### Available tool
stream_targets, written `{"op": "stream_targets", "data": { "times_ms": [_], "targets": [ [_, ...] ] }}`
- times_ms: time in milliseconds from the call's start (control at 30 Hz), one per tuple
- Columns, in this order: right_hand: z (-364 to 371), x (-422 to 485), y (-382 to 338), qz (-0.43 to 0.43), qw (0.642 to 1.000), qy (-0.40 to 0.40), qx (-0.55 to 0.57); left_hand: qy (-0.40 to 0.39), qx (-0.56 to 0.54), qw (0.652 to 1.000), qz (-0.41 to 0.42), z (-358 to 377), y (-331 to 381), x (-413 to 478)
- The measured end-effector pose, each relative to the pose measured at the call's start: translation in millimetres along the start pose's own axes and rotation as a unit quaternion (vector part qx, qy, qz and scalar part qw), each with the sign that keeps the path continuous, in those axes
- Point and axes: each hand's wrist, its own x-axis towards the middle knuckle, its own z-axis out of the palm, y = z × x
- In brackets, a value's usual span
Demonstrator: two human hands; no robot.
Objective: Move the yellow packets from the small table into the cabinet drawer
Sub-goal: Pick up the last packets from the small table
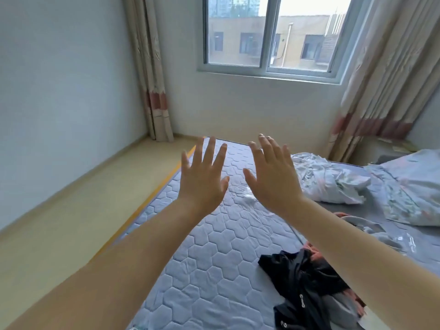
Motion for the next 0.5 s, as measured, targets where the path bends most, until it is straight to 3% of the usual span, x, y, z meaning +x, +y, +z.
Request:
{"op": "stream_targets", "data": {
  "times_ms": [233, 500],
  "targets": [
    [29, 73, -141, -0.055, 0.998, 0.019, 0.037, 0.029, -0.009, 0.999, -0.045, -13, -153, -10],
    [78, 166, -364, -0.069, 0.995, 0.03, 0.064, 0.047, 0.031, 0.994, -0.097, -36, -390, -52]
  ]
}}
